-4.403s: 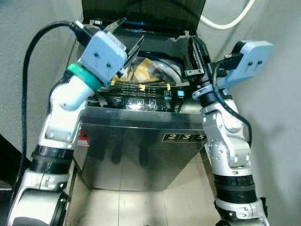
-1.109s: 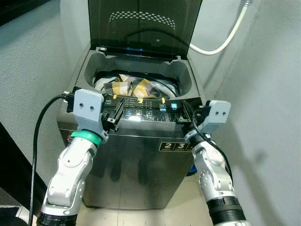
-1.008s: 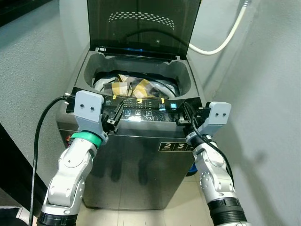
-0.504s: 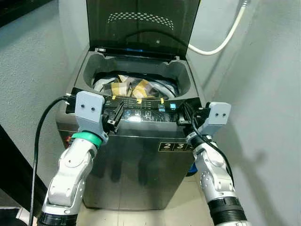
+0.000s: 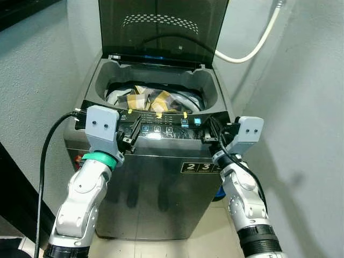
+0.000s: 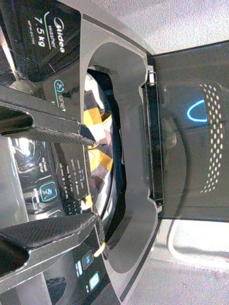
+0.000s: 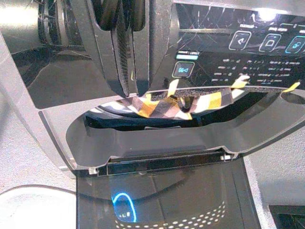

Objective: Clothes washing

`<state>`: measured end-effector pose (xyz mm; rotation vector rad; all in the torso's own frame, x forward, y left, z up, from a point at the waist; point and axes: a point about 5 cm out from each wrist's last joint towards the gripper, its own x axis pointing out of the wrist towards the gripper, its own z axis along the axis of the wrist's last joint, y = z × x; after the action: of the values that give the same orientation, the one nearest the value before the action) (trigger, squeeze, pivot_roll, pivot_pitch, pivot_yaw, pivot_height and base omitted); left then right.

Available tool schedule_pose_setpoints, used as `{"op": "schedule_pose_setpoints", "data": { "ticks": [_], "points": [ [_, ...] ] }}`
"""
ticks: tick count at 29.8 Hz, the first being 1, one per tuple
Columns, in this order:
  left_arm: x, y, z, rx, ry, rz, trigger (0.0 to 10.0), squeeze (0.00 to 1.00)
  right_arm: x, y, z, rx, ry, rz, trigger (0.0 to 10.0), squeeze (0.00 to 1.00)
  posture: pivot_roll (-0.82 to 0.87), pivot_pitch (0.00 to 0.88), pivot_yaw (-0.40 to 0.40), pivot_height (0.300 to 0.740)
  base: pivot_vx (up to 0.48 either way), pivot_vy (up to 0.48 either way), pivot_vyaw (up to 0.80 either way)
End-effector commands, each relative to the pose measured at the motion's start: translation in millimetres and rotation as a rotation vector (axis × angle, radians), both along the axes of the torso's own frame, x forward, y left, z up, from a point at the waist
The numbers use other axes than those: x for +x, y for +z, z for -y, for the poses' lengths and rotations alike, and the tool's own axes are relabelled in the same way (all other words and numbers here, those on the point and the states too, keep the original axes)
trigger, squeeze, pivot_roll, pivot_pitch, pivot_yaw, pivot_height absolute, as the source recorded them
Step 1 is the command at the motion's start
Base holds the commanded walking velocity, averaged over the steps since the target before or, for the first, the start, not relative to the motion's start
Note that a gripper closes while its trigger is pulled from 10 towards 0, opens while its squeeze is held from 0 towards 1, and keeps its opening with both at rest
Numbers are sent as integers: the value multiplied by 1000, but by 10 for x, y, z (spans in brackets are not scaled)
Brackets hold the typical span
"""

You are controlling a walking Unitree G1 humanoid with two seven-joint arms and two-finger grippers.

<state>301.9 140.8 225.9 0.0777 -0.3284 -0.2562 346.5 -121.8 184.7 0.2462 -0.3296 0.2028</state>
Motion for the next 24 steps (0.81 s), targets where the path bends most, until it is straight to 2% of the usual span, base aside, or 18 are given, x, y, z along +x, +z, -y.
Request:
{"op": "schedule_pose_setpoints", "data": {
  "ticks": [1, 24],
  "points": [
    [-14, -28, 26, 9, -4, -2, 10000, 0, 5, -27, 25, 1, -11, -8, 10000, 0, 69, 13, -36, 731, 0, 0, 0],
    [-21, -46, 27, 16, -3, -7, 10000, 0, 14, -44, 38, -15, -17, -17, 10000, 0, 71, 21, -37, 731, 0, 0, 769]
  ]
}}
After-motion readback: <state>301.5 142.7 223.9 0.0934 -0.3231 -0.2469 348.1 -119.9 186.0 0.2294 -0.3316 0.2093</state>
